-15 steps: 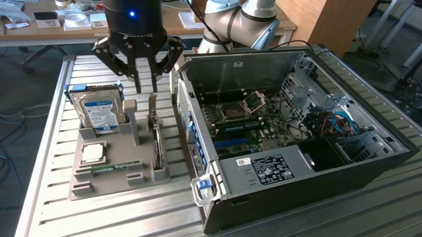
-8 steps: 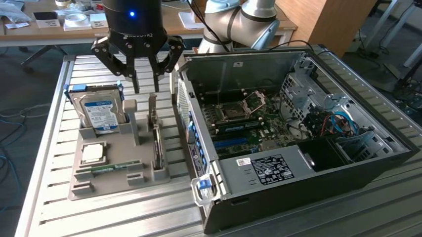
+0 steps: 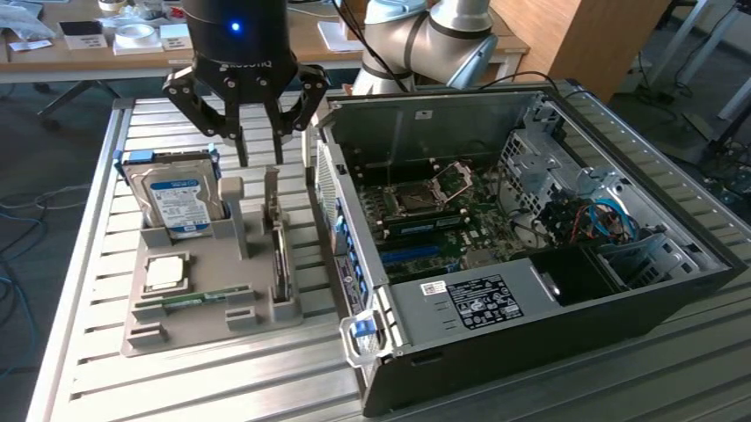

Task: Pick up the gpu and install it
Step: 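Pick up the gpu and move the gpu toward the slot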

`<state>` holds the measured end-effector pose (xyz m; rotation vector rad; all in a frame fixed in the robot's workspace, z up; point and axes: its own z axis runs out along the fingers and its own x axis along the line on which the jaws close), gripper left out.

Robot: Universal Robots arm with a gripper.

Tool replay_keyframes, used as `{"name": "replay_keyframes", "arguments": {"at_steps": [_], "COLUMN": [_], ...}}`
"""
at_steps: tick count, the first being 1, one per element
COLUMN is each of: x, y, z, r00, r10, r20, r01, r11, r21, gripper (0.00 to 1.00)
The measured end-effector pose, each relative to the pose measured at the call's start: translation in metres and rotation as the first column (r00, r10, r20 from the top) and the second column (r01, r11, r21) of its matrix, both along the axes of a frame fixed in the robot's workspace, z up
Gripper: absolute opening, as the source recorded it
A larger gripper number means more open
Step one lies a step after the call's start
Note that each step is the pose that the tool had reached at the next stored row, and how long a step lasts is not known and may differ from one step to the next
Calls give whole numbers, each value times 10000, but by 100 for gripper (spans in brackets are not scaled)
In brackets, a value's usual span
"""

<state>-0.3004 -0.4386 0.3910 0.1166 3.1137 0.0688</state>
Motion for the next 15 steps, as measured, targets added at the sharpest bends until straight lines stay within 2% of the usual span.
{"name": "replay_keyframes", "arguments": {"at_steps": [10,15], "x": [0,0], "y": [0,0], "z": [-7,-61], "r00": [10000,10000], "r10": [0,0], "r20": [1,0], "r01": [0,0], "r11": [10000,10000], "r21": [1,1], "gripper": [42,42]}}
